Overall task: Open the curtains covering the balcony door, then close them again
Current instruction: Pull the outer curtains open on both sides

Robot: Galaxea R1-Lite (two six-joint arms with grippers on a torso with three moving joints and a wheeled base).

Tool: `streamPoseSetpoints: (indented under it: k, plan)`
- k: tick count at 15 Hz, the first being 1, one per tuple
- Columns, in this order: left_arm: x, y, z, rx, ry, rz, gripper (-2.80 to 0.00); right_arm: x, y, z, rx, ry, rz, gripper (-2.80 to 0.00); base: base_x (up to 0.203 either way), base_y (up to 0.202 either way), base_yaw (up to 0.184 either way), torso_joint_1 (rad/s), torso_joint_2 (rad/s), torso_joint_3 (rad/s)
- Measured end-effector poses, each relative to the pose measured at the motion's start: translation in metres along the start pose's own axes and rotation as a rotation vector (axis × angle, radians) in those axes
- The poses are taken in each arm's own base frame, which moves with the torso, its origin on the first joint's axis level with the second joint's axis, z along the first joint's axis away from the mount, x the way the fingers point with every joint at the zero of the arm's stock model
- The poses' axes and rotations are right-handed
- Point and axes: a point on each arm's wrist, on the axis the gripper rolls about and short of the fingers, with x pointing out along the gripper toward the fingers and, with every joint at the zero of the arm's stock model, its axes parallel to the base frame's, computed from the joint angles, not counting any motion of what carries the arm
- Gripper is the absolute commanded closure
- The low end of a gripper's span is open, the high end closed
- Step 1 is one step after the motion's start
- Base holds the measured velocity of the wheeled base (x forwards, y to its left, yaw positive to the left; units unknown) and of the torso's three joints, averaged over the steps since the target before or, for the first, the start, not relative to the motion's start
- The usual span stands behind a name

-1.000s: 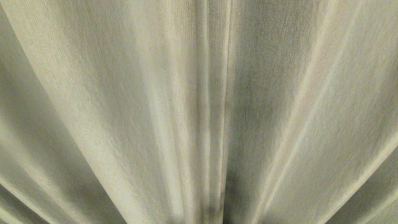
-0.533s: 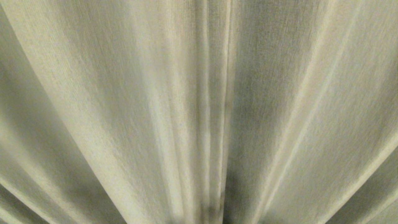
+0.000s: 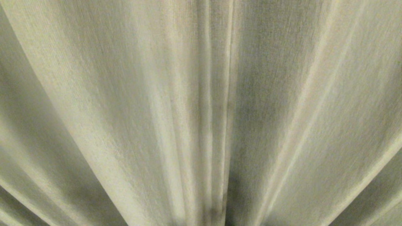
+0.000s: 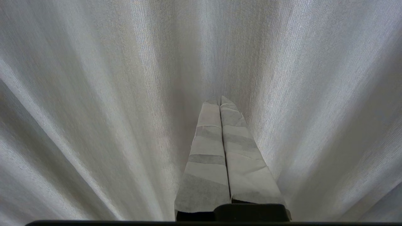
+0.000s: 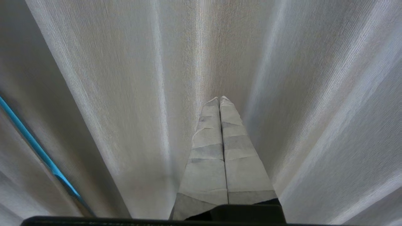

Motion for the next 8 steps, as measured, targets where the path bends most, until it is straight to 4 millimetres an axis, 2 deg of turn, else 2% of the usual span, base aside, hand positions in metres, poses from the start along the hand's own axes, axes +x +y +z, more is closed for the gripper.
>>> streamPoseSetpoints:
  k: [3,8]
  plan:
    - [0.000,0.000,0.000,0.000,0.000,0.000,0.00,-0.001,0.000,0.006,-0.017,-0.047,0.001,0.00,0.000,0.000,0.000,0.000,0.00,0.000]
    - [0.000,0.000,0.000,0.000,0.000,0.000,0.00,-0.012,-0.002,0.035,-0.047,-0.126,-0.001,0.00,0.000,0.000,0.000,0.000,0.00,0.000]
